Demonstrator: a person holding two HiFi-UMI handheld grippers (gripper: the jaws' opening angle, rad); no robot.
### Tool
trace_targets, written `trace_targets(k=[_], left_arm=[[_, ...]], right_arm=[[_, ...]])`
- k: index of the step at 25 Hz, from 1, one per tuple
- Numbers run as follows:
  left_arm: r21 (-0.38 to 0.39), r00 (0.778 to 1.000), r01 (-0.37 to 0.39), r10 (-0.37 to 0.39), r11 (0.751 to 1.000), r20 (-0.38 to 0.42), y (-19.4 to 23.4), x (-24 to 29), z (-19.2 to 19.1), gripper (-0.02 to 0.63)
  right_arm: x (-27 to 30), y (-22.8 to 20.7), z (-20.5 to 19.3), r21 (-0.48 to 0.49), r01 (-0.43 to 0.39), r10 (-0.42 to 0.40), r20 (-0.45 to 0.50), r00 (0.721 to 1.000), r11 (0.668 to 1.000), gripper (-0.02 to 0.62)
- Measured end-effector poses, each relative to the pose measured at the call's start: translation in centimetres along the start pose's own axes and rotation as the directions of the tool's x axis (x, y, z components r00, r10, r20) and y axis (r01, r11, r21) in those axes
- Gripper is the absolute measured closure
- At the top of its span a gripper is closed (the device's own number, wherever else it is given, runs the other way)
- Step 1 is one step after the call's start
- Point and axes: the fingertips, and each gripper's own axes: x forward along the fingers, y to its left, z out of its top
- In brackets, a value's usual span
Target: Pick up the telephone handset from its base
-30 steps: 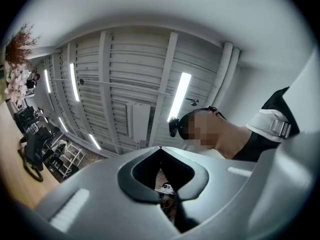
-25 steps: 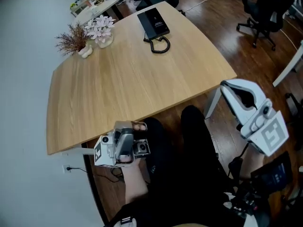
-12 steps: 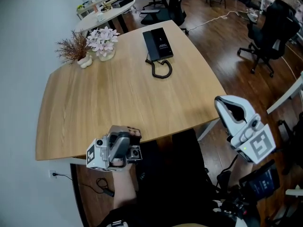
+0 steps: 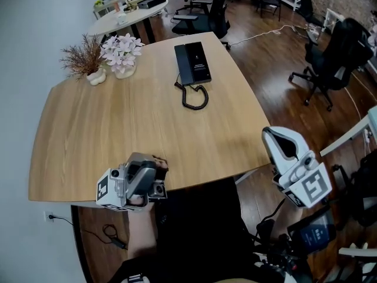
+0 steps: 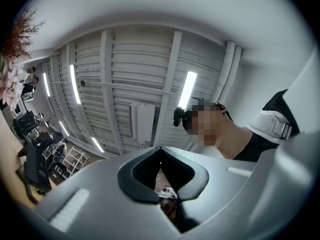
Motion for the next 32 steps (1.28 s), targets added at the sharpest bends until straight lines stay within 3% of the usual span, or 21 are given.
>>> trace_targets(k=[10, 16, 21, 24, 27, 32], left_arm=[[0.067, 1.0, 0.017, -0.016, 0.998, -0.011, 1.1, 0.9, 2.3, 0.604], [0.144, 0.992, -0.024, 0.041, 0.989, -0.119, 4.5, 1.7, 4.2, 0.604], [0.189, 0.967, -0.044, 0.09, 0.981, -0.239, 8.8, 3.1, 4.4, 0.604], [0.143, 0.95, -0.096, 0.134, 0.985, -0.284, 12.6, 3.3, 3.8, 0.604], [0.058, 0.932, -0.205, 0.213, 0.977, -0.295, 18.2, 2.4, 3.1, 0.604], [-0.126, 0.913, -0.374, 0.341, 0.919, -0.224, 27.4, -0.6, 1.4, 0.604]], right_arm=[[1.8, 0.0, 1.6, -0.039, -0.017, 0.018, 0.03, 0.999, 0.999, 0.592], [3.4, 0.1, 0.8, -0.012, -0.038, 0.038, 0.014, 0.999, 0.999, 0.592], [6.6, -0.7, 1.9, -0.046, -0.079, 0.079, 0.01, 0.997, 0.996, 0.592], [9.4, -2.3, 2.5, -0.054, -0.093, 0.093, 0.004, 0.996, 0.994, 0.592], [13.3, -4.8, 1.3, -0.017, -0.092, 0.091, -0.023, 0.996, 0.996, 0.592], [20.9, -9.9, -4.3, 0.133, -0.02, 0.037, -0.13, 0.991, 0.991, 0.592]])
